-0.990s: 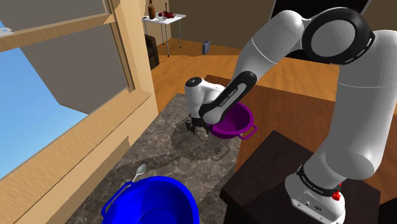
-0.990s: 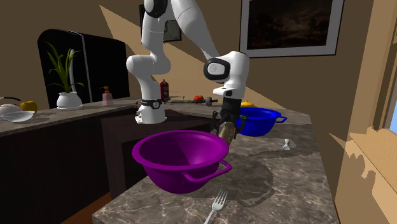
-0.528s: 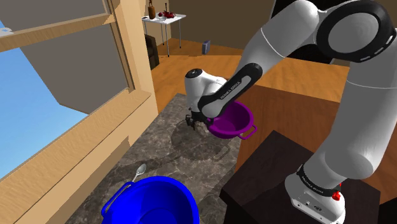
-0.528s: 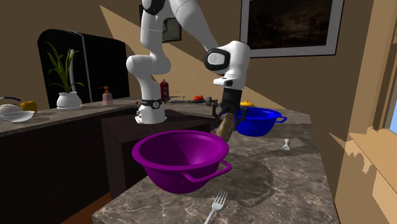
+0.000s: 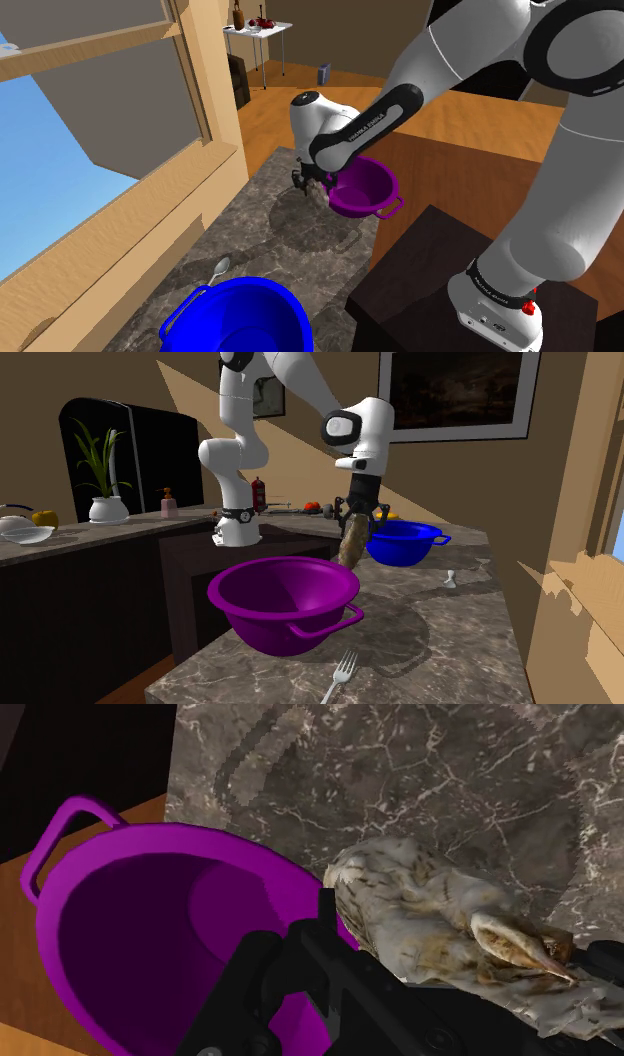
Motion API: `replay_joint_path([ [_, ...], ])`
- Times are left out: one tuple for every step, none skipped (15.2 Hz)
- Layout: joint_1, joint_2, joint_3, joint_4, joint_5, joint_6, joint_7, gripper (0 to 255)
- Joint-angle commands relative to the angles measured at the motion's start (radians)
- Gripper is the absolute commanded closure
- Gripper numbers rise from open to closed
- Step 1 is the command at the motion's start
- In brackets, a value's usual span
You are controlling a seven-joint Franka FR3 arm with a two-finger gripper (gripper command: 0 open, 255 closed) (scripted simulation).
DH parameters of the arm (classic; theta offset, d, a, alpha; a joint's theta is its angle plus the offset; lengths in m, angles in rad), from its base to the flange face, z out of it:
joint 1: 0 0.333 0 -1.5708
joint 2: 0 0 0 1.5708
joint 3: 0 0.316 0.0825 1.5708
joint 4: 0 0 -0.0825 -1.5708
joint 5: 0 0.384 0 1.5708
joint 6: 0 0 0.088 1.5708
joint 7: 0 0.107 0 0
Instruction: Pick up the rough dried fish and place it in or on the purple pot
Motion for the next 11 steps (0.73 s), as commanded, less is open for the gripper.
replay_joint_path([
  [-0.002,-0.022,0.005,0.003,0.014,-0.022,-0.011,255],
  [-0.004,-0.032,0.007,0.005,0.021,-0.034,-0.017,255],
  [-0.005,-0.042,0.009,0.007,0.027,-0.045,-0.022,255],
  [-0.006,-0.052,0.010,0.010,0.033,-0.056,-0.028,255],
  [-0.007,-0.061,0.012,0.013,0.039,-0.068,-0.033,255],
  [-0.007,-0.063,0.012,0.014,0.041,-0.070,-0.034,255],
  [-0.022,-0.075,0.003,0.001,0.043,-0.064,-0.059,255],
  [-0.037,-0.085,-0.006,-0.011,0.046,-0.058,-0.084,255],
  [-0.052,-0.095,-0.016,-0.022,0.047,-0.052,-0.110,255],
  [-0.067,-0.103,-0.026,-0.031,0.049,-0.047,-0.135,255],
  [-0.082,-0.111,-0.037,-0.040,0.050,-0.042,-0.160,255],
])
